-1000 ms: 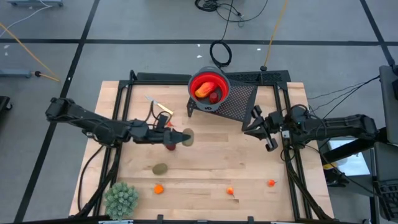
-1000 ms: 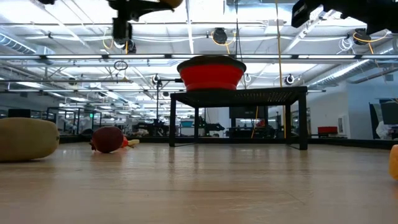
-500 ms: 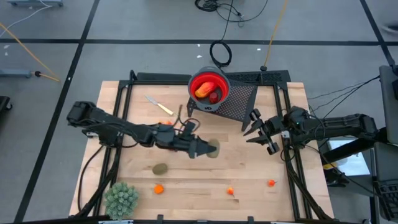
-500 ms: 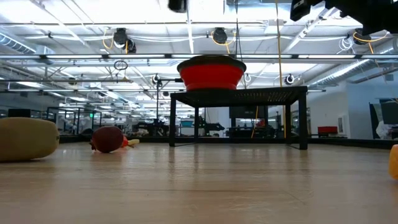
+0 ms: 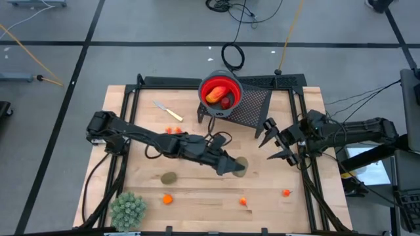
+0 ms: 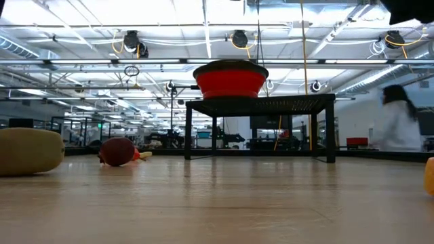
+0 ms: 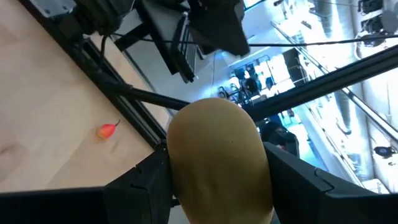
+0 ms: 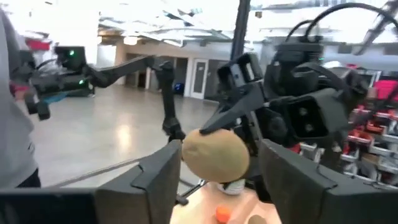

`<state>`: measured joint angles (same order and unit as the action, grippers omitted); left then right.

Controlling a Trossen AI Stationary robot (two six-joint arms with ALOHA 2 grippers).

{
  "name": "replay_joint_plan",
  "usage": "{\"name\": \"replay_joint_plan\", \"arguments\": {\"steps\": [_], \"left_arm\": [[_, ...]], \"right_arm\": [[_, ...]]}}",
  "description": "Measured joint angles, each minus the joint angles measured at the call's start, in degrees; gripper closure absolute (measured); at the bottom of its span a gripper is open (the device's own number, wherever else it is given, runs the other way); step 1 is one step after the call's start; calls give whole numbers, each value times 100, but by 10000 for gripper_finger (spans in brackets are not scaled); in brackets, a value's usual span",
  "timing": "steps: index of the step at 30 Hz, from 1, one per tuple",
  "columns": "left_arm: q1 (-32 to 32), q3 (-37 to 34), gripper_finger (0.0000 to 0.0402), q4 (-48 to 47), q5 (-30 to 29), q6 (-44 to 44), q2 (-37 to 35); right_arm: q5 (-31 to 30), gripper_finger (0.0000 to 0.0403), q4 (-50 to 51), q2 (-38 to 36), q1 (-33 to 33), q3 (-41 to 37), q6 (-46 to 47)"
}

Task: Pick & Place Fruit
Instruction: Put the top kiwi into the strainer bowl on the shelf

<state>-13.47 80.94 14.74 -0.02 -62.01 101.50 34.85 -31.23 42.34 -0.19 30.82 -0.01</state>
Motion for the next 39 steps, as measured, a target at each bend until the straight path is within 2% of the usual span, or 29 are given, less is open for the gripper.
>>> {"name": "replay_joint_plan", "arguments": {"steps": [9, 12, 19, 28, 39], "left_arm": [[0, 12, 195, -195, 206, -160, 8], [0, 12, 195, -332, 356, -176, 8], [0, 12, 195, -484, 524, -209, 12], [-11, 12, 195, -592, 556, -257, 12], [-11, 10, 195, -592, 558, -233, 12]], "right_arm": [[-55, 120, 1567, 672, 430, 820, -1227], [-322, 113, 1907, 984, 512, 1128, -1608], [-353, 110, 2584, 1663, 705, 1851, -2297], [-557, 110, 2624, 2246, 897, 2305, -2514], [-667, 110, 2605, 2583, 963, 2351, -2680]]}}
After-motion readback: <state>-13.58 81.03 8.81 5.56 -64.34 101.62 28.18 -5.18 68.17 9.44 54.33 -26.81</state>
